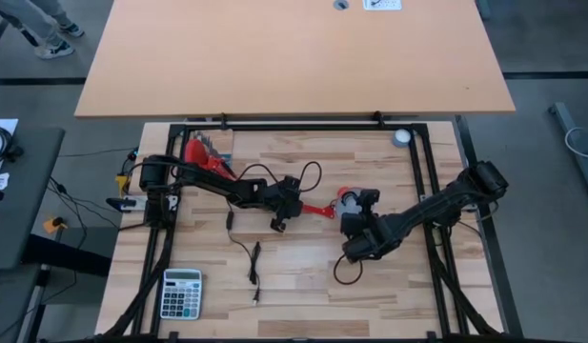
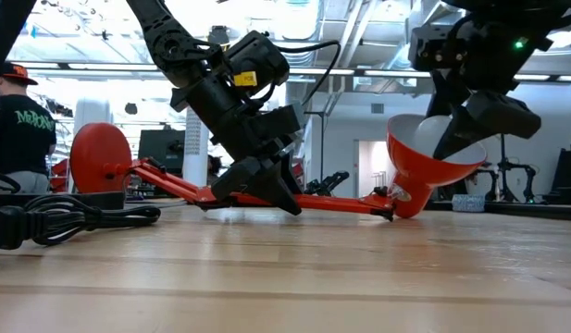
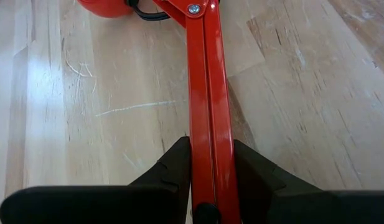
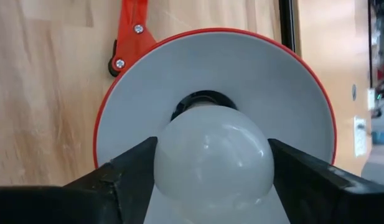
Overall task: Screw lightbulb
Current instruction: Insert the lightbulb in the lamp
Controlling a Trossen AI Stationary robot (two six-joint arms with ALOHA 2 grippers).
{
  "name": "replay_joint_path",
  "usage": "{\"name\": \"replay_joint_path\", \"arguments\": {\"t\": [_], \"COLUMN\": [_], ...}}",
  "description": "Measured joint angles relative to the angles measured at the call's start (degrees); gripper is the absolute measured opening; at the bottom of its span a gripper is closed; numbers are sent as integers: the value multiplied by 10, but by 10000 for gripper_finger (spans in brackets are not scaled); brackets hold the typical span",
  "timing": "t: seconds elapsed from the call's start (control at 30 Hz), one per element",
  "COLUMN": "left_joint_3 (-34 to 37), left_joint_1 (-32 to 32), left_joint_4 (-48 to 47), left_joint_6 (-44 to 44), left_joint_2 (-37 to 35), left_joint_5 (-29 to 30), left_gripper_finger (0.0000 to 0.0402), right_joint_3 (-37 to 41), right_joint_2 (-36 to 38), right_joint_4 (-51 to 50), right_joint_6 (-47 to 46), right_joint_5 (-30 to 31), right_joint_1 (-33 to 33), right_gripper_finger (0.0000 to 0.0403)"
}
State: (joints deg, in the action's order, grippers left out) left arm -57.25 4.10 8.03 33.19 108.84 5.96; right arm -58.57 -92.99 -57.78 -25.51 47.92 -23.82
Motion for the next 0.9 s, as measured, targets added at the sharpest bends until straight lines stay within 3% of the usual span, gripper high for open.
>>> {"name": "replay_joint_path", "arguments": {"t": [0.23,0.67,0.9], "left_joint_3": [0,0,0], "left_joint_1": [0,0,0], "left_joint_4": [0,-1,-1], "left_joint_6": [0,0,0], "left_joint_2": [0,0,0], "left_joint_5": [2,2,2], "left_gripper_finger": [82,82,82], "right_joint_3": [0,-1,-1], "right_joint_2": [0,1,1], "right_joint_4": [0,0,-1], "right_joint_6": [-122,-549,-658], "right_joint_5": [-10,-30,-32], "right_joint_1": [7,19,22], "right_gripper_finger": [289,302,317]}}
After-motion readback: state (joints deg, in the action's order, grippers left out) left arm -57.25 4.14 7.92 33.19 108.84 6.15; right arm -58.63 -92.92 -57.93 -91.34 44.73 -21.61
